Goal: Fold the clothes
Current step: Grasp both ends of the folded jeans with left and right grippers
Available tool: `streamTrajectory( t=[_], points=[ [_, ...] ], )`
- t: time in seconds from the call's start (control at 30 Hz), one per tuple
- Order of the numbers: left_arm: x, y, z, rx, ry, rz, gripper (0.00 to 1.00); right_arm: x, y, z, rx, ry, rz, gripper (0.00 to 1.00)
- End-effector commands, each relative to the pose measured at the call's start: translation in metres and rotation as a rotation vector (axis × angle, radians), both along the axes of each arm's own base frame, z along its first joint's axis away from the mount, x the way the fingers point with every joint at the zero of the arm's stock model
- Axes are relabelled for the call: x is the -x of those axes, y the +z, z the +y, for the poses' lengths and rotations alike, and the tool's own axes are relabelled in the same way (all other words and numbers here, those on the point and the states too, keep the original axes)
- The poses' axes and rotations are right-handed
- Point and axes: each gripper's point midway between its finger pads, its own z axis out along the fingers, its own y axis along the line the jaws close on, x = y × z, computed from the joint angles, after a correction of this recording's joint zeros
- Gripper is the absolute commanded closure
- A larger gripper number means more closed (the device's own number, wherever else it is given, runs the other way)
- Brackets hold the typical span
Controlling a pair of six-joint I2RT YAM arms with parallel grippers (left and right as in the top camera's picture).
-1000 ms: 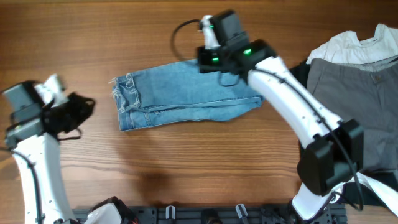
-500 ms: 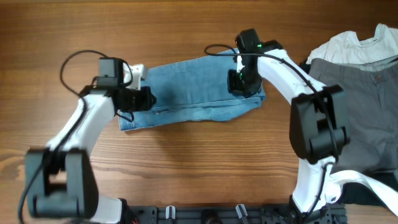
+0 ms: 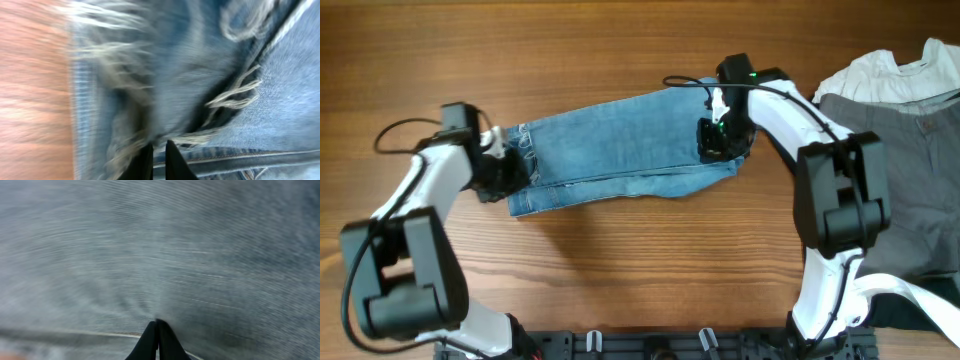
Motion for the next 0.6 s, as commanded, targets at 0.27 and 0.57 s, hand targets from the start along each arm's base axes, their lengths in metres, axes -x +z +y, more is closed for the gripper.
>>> streamTrajectory(
  t=[0.27, 0.57],
  points=[
    [-0.008, 0.061, -0.046, 0.151, -0.127, -0.206, 0.79, 0.036, 0.064, 0.119, -0.216, 0.511, -0.272, 0.96],
    [0.01, 0.02, -0.04, -0.006, -0.186, -0.053, 0.81, 0.039, -0.025, 0.085, 0.09, 0.437, -0.128, 0.96]
  ],
)
